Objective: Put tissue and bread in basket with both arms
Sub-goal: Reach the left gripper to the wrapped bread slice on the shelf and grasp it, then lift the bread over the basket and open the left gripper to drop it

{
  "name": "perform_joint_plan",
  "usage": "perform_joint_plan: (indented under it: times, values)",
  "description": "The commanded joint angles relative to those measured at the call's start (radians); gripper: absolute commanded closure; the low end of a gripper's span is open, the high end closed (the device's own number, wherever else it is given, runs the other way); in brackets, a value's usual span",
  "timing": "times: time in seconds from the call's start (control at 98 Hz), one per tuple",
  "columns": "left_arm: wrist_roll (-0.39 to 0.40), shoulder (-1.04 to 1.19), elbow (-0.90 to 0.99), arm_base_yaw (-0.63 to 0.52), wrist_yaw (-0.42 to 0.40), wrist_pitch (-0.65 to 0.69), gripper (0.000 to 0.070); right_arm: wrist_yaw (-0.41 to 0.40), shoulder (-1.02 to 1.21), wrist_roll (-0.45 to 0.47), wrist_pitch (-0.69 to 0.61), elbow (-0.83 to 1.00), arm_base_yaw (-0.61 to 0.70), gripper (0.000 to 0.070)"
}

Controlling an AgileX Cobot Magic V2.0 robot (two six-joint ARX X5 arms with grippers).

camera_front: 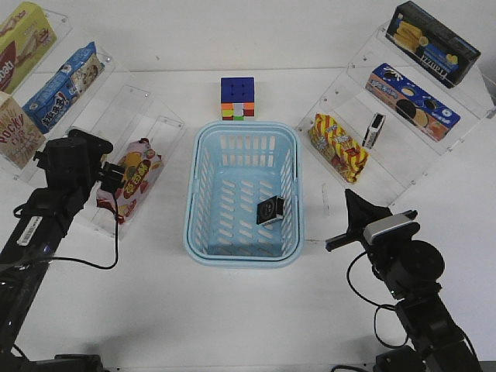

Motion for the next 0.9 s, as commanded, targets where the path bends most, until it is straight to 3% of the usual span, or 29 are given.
perform_joint_plan:
  times: [0.0, 0.071, 0.082, 0.367, 0.459, 0.541, 0.673, 0.735, 0.796, 0.888]
  values:
    - [0.014, 0.019, 0.024, 0.001, -0.008, 0.011, 0.0271, -0.001, 0.001, 0.013, 0.01, 0.01, 0.005, 0.07]
    - [0.014, 0.021, 0.024, 0.001, -0.007, 0.012, 0.0509, -0.001, 0.001, 0.019, 0.01, 0.01, 0.005, 0.07]
    - [0.014, 0.02, 0.024, 0.001, -0.007, 0.018, 0.0639, -0.001, 0.001, 0.019, 0.01, 0.01, 0.005, 0.07]
    - [0.005, -0.056, 0.039, -0.032, -0.006, 0.022, 0.0655, -0.001, 0.001, 0.019, 0.01, 0.01, 0.005, 0.07]
    - [-0.032, -0.119, 0.072, -0.079, 0.021, 0.018, 0.0655, -0.001, 0.001, 0.02, 0.01, 0.01, 0.005, 0.07]
    - [-0.103, -0.179, 0.104, -0.125, 0.151, 0.02, 0.0655, -0.001, 0.001, 0.022, 0.01, 0.01, 0.005, 0.07]
    - [-0.256, -0.249, 0.114, -0.206, 0.535, 0.08, 0.0656, 0.0, 0.001, 0.022, 0.01, 0.01, 0.005, 0.07]
    - [-0.315, -0.251, 0.114, -0.248, 0.676, 0.113, 0.0656, 0.0, 0.001, 0.023, 0.01, 0.01, 0.005, 0.07]
    - [-0.338, -0.239, 0.114, -0.296, 0.744, 0.126, 0.0656, 0.0, 0.001, 0.025, 0.01, 0.01, 0.005, 0.07]
    - [-0.34, -0.196, 0.114, -0.375, 0.753, 0.116, 0.0656, -0.001, 0.001, 0.032, 0.01, 0.01, 0.005, 0.07]
